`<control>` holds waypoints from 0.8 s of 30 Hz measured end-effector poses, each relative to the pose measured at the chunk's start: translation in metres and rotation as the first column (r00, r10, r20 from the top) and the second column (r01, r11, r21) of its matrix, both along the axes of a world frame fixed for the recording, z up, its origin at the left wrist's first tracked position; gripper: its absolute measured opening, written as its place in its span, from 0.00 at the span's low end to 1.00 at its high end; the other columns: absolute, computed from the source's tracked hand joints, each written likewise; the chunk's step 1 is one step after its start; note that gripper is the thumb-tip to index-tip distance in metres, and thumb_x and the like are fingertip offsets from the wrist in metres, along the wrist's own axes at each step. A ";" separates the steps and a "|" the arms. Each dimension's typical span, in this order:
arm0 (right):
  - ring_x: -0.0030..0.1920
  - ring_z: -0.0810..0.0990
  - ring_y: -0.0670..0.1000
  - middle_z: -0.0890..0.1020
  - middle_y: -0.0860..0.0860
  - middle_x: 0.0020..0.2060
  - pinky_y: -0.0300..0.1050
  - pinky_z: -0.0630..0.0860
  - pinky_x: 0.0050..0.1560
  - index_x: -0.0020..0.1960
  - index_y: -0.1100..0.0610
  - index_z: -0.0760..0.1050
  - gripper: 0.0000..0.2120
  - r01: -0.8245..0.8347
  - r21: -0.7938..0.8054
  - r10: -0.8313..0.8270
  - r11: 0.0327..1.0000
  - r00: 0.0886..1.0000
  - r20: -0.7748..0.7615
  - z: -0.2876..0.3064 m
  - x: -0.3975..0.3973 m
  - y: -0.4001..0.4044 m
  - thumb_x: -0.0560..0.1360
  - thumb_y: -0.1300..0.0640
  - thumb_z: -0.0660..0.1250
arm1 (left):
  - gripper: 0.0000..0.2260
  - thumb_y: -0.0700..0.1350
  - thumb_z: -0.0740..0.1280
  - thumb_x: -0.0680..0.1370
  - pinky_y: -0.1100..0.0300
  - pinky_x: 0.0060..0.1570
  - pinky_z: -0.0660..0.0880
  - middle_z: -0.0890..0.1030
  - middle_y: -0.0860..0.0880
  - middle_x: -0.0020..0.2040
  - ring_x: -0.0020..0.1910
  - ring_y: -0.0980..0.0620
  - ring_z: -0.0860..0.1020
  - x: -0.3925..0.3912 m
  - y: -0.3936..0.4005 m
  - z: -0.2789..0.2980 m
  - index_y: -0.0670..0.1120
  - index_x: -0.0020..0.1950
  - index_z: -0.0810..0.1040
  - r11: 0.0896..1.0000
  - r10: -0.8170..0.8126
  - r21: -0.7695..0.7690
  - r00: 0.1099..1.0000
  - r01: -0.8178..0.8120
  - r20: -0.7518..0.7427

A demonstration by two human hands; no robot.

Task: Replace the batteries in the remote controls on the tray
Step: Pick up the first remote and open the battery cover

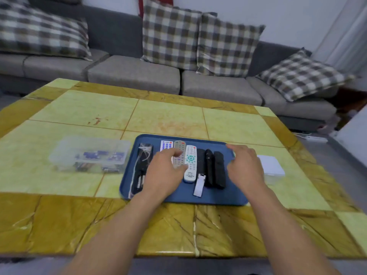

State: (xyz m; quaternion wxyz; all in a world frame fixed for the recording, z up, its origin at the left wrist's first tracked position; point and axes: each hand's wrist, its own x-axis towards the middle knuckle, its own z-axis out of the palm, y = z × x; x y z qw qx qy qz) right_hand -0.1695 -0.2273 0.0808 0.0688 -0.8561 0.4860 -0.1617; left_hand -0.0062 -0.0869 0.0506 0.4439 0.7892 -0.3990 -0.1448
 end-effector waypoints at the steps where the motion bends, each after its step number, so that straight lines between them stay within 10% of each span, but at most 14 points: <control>1: 0.72 0.66 0.56 0.70 0.51 0.73 0.50 0.67 0.67 0.76 0.50 0.65 0.28 0.053 0.022 -0.049 0.998 0.987 -0.151 0.004 -0.021 -0.019 0.77 0.63 0.61 | 0.21 0.49 0.74 0.76 0.60 0.65 0.68 0.78 0.55 0.65 0.67 0.54 0.73 -0.017 -0.012 0.001 0.53 0.68 0.77 0.998 -0.062 -0.008 0.998 0.062 0.005; 6: 0.80 0.52 0.56 0.53 0.49 0.80 0.53 0.58 0.75 0.81 0.51 0.47 0.35 0.101 0.119 -0.017 0.988 0.828 -0.561 -0.012 -0.090 -0.082 0.79 0.60 0.59 | 0.34 0.51 0.75 0.75 0.58 0.74 0.61 0.67 0.54 0.76 0.77 0.54 0.61 -0.088 -0.057 0.002 0.55 0.78 0.64 0.941 -0.337 0.040 0.936 0.335 0.105; 11: 0.62 0.77 0.56 0.73 0.51 0.68 0.47 0.72 0.47 0.75 0.53 0.62 0.28 -0.034 -0.071 -0.014 0.997 0.818 -0.575 -0.018 -0.094 -0.081 0.76 0.60 0.65 | 0.43 0.55 0.74 0.75 0.51 0.80 0.49 0.54 0.50 0.83 0.82 0.50 0.44 -0.119 -0.119 -0.002 0.50 0.83 0.52 0.885 -0.453 0.252 0.851 0.393 0.265; 24: 0.55 0.80 0.56 0.80 0.53 0.55 0.46 0.65 0.45 0.62 0.53 0.73 0.16 -0.255 -0.127 0.121 0.958 0.767 -0.630 -0.002 -0.098 -0.081 0.76 0.51 0.66 | 0.57 0.59 0.78 0.66 0.49 0.77 0.56 0.71 0.43 0.72 0.74 0.41 0.66 -0.128 -0.196 -0.024 0.41 0.82 0.46 0.781 -0.538 0.529 0.789 0.333 0.297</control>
